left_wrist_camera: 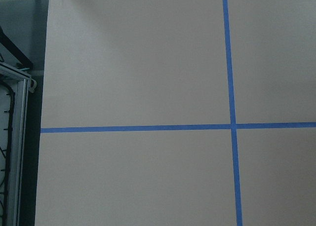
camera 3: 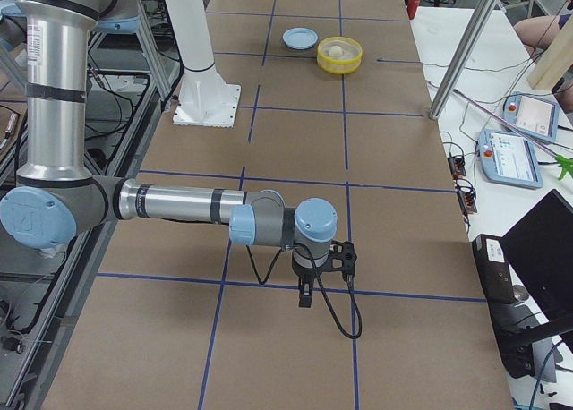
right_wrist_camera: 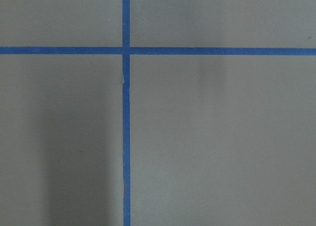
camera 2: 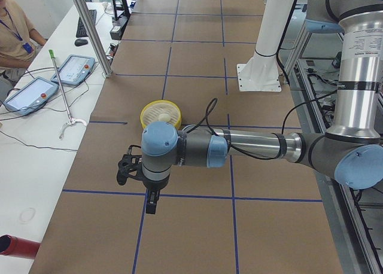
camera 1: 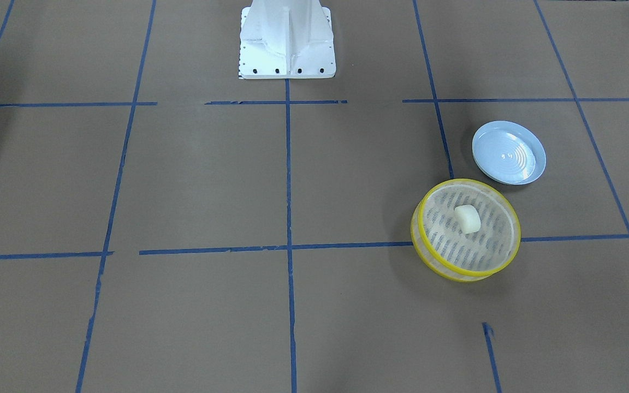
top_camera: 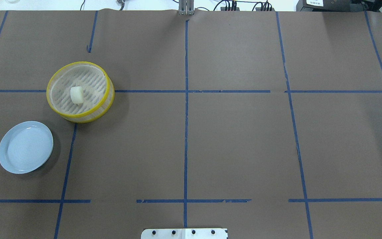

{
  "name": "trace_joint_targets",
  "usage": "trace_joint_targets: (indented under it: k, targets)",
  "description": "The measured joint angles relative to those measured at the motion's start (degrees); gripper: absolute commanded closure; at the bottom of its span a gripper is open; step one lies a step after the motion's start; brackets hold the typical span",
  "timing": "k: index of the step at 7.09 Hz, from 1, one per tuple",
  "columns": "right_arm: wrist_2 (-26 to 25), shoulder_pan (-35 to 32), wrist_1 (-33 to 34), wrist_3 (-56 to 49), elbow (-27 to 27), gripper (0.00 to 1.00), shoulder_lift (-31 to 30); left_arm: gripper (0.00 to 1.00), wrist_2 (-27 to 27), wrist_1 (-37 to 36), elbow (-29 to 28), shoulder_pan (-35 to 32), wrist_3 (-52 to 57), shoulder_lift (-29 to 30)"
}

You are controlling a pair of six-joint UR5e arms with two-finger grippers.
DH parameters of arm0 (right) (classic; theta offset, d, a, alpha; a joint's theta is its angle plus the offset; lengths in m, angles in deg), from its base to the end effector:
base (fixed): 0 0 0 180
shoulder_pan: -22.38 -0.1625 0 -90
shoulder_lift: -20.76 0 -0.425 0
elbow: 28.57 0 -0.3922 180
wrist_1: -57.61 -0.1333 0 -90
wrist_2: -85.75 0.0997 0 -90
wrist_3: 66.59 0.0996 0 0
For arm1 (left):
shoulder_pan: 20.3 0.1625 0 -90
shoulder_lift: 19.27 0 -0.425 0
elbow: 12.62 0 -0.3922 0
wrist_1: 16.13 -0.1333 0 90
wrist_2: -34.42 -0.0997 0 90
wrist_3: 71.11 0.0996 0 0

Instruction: Place bun in steamer

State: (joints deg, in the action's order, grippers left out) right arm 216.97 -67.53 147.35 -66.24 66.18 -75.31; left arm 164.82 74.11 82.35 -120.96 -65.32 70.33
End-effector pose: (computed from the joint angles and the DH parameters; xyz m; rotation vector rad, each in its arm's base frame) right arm 0.0670 -0.4456 0.6709 -0.0205 -0.7193 0.0110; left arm -0.1589 -0.4725 0.6235 0.1804 0.6860 -0.0518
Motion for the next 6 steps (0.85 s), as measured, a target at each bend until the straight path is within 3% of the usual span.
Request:
trace_joint_targets:
  k: [3,6]
  targets:
    - [0.00,0.00,0.00,0.00,0.00,0.00,0.00,0.00,1.79,6.70,0.34,0.38,-0.01,-3.18]
    - [0.00,0.00,0.00,0.00,0.00,0.00,0.00,0.00,2.98,-0.38,1.32,4.39,1.33,-3.57]
